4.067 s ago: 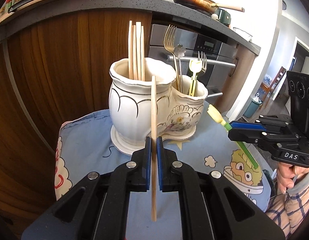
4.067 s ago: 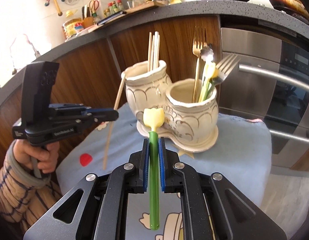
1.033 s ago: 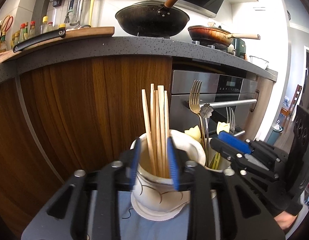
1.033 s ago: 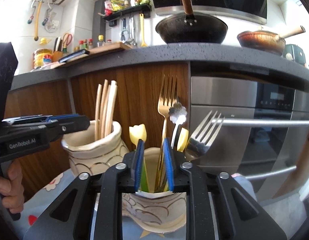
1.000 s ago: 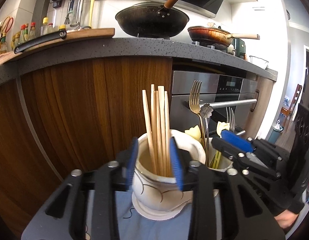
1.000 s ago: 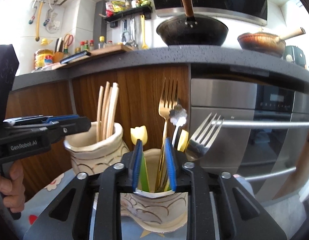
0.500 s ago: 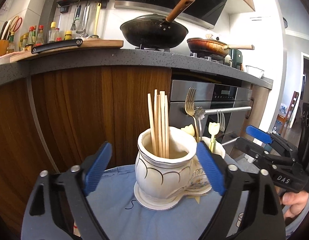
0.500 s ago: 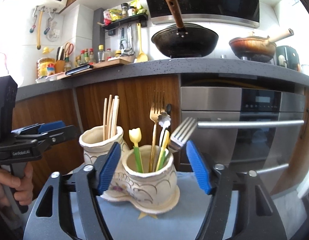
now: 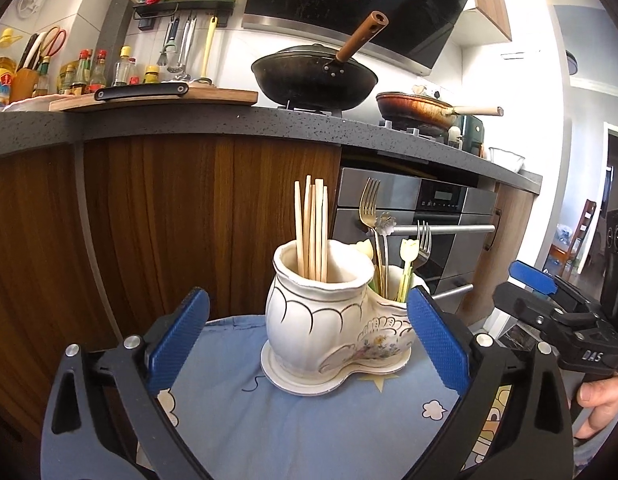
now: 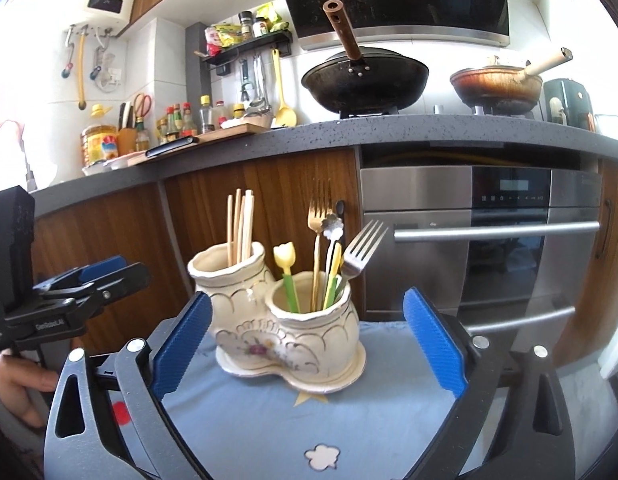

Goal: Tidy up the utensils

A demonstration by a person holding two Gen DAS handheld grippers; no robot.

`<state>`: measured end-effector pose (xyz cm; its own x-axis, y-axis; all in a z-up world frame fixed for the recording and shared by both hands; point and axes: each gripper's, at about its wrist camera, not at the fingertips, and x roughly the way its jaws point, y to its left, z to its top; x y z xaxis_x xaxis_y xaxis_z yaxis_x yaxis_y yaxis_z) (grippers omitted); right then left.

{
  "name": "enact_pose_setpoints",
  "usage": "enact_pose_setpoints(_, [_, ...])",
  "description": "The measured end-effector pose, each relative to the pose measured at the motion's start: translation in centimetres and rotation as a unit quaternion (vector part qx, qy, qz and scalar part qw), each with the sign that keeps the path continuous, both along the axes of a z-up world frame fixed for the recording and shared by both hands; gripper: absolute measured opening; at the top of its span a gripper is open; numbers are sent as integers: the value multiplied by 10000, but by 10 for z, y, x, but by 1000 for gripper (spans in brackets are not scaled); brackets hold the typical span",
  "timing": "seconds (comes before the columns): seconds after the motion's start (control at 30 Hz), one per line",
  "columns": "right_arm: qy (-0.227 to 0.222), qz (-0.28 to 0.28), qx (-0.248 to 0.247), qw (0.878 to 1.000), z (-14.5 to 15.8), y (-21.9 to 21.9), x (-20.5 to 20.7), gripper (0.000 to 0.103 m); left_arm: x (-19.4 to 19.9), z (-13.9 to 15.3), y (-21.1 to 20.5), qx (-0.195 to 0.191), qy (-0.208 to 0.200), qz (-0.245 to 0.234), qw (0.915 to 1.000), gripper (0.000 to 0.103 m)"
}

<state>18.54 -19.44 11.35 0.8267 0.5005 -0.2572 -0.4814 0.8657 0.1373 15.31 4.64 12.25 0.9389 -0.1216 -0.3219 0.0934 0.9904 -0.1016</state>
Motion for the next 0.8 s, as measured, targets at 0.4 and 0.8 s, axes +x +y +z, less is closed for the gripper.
enact_pose_setpoints(0.4, [-76, 109, -304, 9994, -2, -2, -21, 98, -24, 1, -8, 238, -215, -42, 9995, 98])
enact_pose_setpoints(0.8, [-259, 105, -356, 9990, 1, -6, -32, 98, -30, 1, -6, 331, -169, 9, 9993, 98])
